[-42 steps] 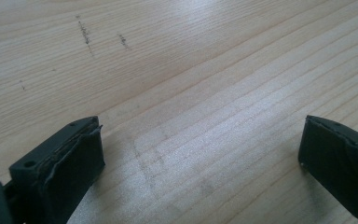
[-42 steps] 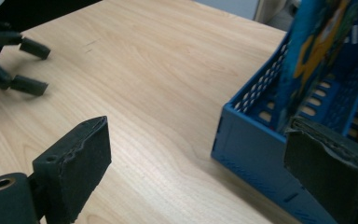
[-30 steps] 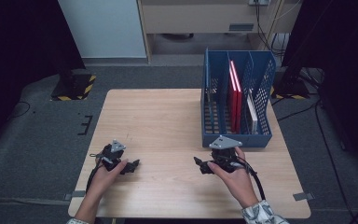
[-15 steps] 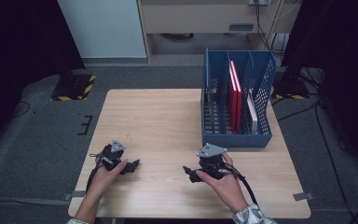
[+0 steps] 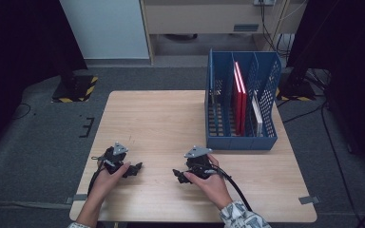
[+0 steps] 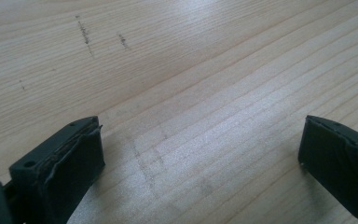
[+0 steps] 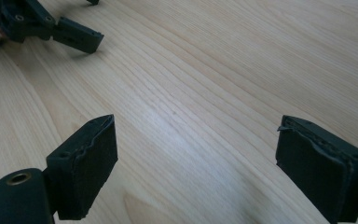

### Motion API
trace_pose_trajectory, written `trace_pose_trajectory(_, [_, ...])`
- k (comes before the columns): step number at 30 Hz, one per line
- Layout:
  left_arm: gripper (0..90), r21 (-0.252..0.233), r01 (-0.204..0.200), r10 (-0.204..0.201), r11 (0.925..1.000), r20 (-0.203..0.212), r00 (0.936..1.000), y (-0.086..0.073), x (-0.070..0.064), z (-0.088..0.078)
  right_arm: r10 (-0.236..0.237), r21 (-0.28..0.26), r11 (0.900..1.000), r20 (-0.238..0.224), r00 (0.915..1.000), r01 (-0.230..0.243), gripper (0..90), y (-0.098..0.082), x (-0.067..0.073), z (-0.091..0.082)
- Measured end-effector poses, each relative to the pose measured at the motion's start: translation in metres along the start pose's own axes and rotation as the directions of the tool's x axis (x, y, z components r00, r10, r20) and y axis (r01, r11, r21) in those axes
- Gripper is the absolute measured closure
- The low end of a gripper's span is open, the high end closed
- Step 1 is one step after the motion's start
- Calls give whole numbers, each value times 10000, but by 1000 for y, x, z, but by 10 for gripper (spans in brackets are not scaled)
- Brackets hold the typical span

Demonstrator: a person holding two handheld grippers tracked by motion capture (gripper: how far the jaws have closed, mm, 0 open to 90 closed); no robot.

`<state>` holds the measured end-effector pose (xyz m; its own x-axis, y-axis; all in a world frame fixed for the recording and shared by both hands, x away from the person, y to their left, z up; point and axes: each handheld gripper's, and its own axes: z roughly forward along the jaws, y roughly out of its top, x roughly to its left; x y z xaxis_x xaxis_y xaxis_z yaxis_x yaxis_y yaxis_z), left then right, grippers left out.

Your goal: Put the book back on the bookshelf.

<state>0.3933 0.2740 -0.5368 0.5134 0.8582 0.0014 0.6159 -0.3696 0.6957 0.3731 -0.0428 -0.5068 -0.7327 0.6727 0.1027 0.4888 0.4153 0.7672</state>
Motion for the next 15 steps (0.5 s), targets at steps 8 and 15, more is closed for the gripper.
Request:
trace_pose_trajectory(8, [0, 1, -14, 14, 10000, 14, 10000, 0, 0, 0, 214, 282, 9994, 130, 9997, -217, 130, 5, -4, 23])
trace_pose_trajectory(15, [0, 0, -22, 22, 10000, 21, 10000, 0, 0, 0, 387, 395, 9984, 457, 9982, -405, 123, 2, -13, 30])
